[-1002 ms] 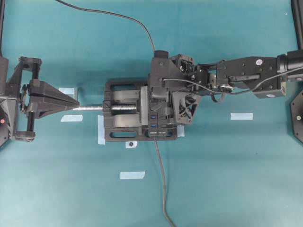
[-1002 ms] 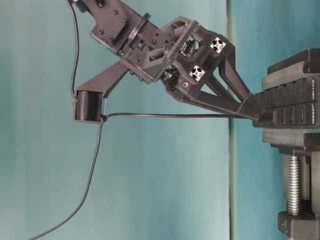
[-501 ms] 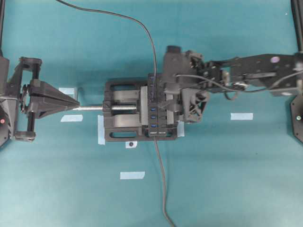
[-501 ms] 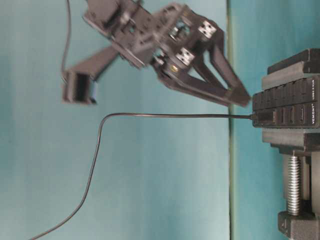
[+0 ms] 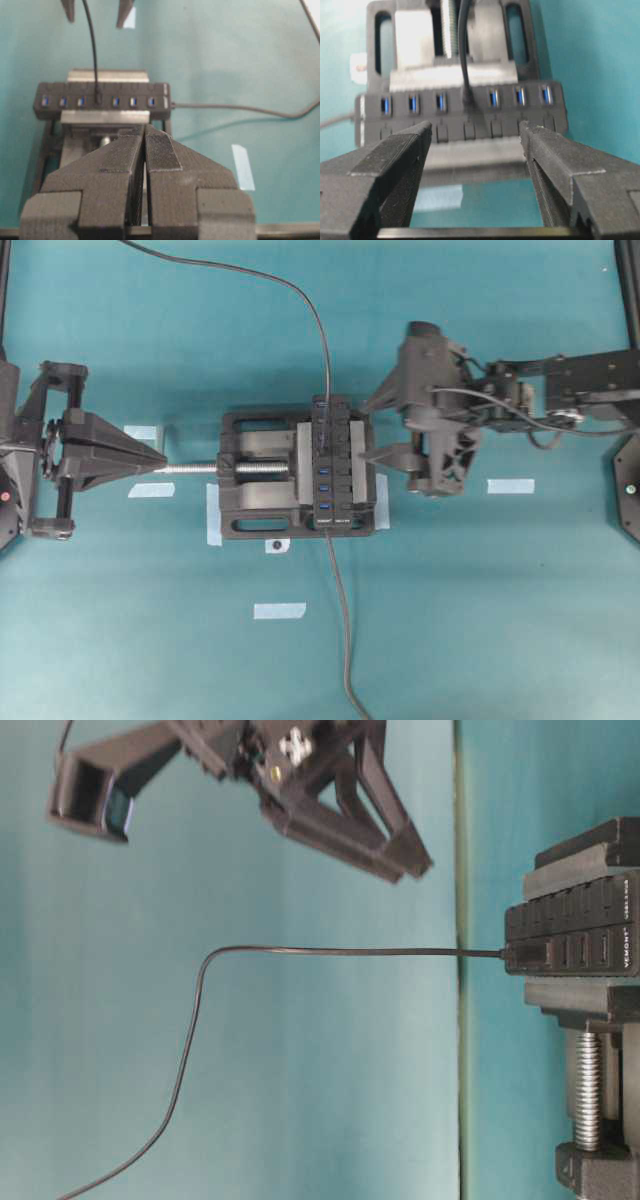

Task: Insert the USB into the center port of the fixed hub

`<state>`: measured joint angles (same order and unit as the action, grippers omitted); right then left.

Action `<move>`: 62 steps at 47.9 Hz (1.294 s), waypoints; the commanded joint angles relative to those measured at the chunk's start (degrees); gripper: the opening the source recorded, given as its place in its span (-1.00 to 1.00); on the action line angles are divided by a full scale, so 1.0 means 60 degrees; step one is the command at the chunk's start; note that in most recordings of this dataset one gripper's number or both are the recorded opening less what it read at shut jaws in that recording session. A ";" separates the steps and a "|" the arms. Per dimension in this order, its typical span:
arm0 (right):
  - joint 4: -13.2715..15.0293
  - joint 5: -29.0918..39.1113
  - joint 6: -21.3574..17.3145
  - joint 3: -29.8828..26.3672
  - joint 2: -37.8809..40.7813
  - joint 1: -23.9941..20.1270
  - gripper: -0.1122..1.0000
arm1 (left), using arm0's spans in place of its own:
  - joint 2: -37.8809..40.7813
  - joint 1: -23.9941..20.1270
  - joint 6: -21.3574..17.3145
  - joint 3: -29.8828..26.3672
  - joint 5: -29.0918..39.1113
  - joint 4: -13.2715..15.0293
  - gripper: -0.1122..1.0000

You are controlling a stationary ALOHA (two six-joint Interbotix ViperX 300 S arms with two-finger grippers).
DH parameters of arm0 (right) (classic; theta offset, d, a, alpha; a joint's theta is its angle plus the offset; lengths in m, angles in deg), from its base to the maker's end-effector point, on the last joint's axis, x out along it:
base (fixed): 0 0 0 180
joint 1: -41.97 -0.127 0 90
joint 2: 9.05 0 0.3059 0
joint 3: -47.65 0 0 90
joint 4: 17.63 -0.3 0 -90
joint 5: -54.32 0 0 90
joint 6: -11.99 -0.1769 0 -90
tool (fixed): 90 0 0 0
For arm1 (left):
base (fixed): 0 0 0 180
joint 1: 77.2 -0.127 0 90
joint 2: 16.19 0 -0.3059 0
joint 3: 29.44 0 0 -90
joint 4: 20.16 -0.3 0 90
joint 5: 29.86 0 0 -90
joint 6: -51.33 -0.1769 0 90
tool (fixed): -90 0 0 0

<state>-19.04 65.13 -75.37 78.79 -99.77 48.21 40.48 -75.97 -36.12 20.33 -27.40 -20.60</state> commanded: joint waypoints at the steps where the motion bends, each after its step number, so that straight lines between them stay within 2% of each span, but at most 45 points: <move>1: -0.0015 -0.0205 -0.0073 0.0029 -0.0366 0.0000 0.57 | 0.0000 -0.0015 0.0000 -0.0103 -0.0044 0.0000 -0.80; 21: -0.0015 -0.1304 -0.0073 0.0776 -0.0967 0.0000 0.57 | 0.0000 -0.0015 0.0000 -0.0103 -0.0044 0.0000 -0.80; 62: -0.0015 -0.1318 -0.0073 0.1099 -0.1362 0.0000 0.57 | 0.0000 -0.0015 0.0000 -0.0117 -0.0059 0.0000 -0.80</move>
<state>-19.04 57.74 -75.46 85.82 -106.98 48.21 40.48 -75.97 -36.12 20.42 -27.40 -20.51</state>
